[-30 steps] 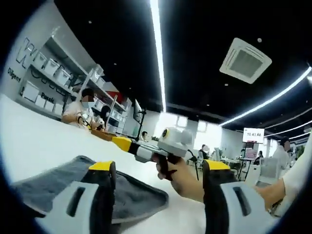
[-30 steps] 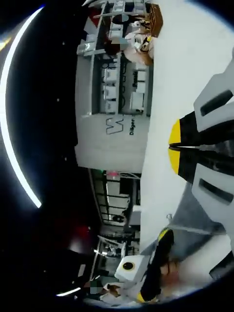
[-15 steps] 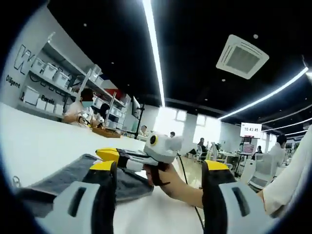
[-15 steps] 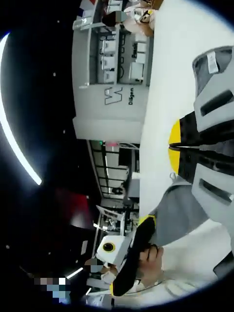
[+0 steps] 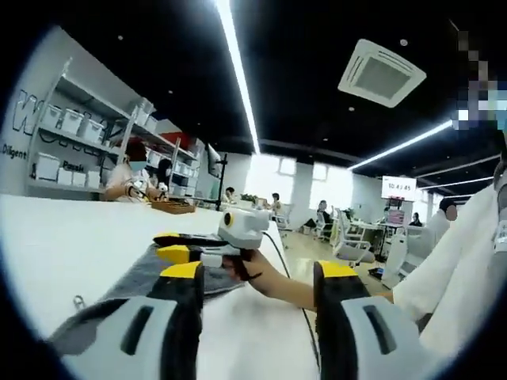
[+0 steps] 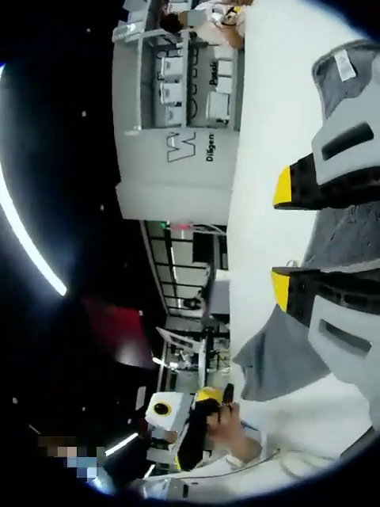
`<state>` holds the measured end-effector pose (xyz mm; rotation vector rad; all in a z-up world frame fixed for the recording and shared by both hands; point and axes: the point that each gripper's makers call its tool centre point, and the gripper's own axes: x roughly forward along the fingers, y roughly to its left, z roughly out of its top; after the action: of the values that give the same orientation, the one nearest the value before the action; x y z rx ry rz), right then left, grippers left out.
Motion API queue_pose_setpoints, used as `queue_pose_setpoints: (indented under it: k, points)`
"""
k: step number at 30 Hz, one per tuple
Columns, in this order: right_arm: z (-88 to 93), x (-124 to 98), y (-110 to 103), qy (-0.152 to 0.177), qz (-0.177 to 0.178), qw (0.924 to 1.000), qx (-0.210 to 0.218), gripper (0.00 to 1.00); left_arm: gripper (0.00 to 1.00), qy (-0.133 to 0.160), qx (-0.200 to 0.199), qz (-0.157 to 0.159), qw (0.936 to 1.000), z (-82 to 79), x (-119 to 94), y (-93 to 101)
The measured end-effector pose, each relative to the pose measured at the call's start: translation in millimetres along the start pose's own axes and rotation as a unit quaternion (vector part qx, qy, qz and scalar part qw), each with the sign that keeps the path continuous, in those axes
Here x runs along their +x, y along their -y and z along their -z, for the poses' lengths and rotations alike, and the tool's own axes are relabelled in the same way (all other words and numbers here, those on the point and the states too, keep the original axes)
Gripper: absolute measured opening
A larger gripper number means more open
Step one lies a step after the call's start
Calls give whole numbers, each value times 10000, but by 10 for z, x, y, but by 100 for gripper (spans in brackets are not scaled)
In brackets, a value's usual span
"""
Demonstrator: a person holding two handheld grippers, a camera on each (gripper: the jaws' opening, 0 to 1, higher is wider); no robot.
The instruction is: Open the folded towel by lifting each exposed corner and separating the folded layers until the towel lies flat within the target outline without major curled edges
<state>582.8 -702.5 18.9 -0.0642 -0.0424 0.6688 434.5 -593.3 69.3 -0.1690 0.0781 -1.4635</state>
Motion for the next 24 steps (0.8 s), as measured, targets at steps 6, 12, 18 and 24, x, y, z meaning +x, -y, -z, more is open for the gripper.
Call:
queue_pose_setpoints:
  k: [6, 12, 18, 24]
  points:
    - [-89, 236, -316, 39, -394, 9992, -47, 34, 26, -431, -159, -555, 9974, -107, -593, -387]
    - [211, 400, -610, -956, -724, 9923, 315, 18, 18, -351, 307, -1434, 9886, -338, -1234, -731]
    - [321, 593, -786, -1631, -845, 9803, -732, 14, 18, -212, 301, -2161, 9757, -425, -1885, -1064]
    - [276, 614, -925, -1568, -963, 9823, -348, 25, 29, -967, 3, -2280, 9688, -123, -2172, -1260]
